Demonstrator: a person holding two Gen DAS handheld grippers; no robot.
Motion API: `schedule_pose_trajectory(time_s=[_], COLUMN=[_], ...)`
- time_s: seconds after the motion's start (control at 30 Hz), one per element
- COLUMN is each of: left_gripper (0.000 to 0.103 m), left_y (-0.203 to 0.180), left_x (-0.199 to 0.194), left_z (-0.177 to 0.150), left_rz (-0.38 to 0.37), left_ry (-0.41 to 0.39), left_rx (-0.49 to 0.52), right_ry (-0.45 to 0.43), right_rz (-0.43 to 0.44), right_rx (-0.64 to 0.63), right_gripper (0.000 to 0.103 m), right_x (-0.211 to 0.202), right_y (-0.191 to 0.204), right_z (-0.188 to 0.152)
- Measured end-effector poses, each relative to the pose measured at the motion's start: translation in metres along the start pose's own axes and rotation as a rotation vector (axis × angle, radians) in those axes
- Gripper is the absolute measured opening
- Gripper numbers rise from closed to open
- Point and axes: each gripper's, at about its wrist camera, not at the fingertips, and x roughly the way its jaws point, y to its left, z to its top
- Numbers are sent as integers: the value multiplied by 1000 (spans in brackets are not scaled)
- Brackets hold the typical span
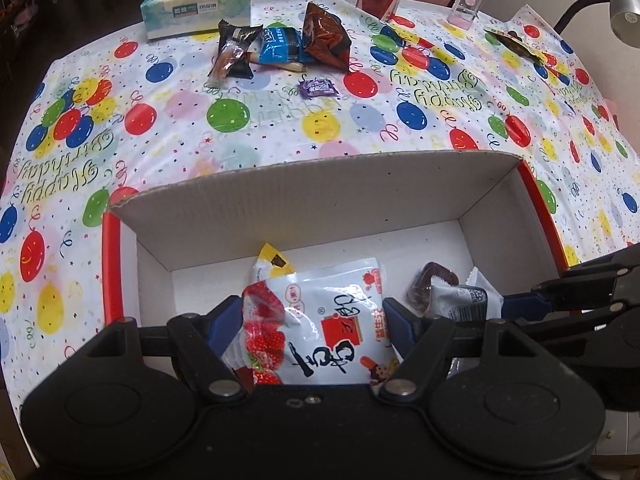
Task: Organize snacks
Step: 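Open the right tool to drop the white wrapper while the left tool releases its packet, then lift both open tools away from the box toward the remaining snacks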
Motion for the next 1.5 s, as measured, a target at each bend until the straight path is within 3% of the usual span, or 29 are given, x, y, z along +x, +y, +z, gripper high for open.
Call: schedule_pose_trajectory(time_s=[0.4, 0.53, 0.6, 0.63, 0.8, 1.27, 1.5], left_gripper=[76, 77, 77, 79, 86, 90, 102], left_y=[4, 7, 9, 9, 9, 1, 2], left_x=[-2, -3, -4, -6, -18, -66, -90], left_z=[-3, -6, -7, -8, -9, -13, -8], left_rz=[-16, -23, -28, -30, -39, -60, -46], left_ry=[2, 7, 7, 4, -31, -149, -225], left_rx=[-22, -32, -37, -34, -29, 14, 17], right_ry=[-17, -33, -49, -59, -90, -191, -263], right_rz=[15, -10, -10, -8, -4, -1, 2], right_rx=[38, 42, 52, 56, 67, 46, 36], right_gripper=[31, 46, 64, 65, 67, 68, 77], right_x=[-4, -9, -13, -16, -31, -83, -111], right_y=[-1, -2, -4, -4, -4, 5, 6], right_z=[-4, -7, -9, -10, -12, -23, -18])
